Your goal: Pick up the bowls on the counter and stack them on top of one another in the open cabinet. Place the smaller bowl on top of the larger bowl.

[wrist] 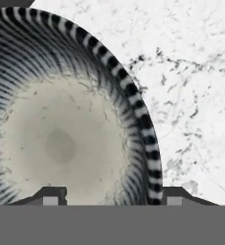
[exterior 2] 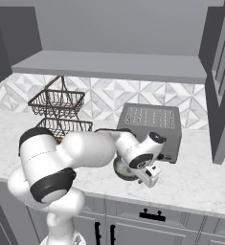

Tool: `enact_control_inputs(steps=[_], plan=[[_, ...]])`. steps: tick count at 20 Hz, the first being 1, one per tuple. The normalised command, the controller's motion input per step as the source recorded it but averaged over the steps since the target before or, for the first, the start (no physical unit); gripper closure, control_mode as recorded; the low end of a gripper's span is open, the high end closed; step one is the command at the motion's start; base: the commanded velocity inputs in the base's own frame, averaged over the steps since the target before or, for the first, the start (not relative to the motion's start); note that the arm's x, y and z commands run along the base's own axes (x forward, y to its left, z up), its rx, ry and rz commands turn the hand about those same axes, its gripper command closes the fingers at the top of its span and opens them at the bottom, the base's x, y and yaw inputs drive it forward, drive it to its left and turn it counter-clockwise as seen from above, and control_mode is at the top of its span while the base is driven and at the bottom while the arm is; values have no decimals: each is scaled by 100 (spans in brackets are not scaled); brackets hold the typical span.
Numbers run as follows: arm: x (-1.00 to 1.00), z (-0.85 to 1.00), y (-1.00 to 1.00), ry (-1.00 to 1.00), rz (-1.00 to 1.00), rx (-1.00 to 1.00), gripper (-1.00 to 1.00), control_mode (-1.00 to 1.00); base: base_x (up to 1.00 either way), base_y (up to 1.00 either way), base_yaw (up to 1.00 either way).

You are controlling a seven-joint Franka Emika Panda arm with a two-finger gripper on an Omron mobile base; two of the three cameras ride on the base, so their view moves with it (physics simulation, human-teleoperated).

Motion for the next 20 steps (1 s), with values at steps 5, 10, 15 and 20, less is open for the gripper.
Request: enact_control_inputs(steps=[5,10,15,20], plan=[[0,0,0,0,0,0,100,-100,0,0,0],[-19,24,1,-4,0,0,100,-100,0,0,0],[-78,87,23,-15,0,0,100,-100,0,0,0],[-35,87,89,-8,0,-2,100,-100,0,0,0]])
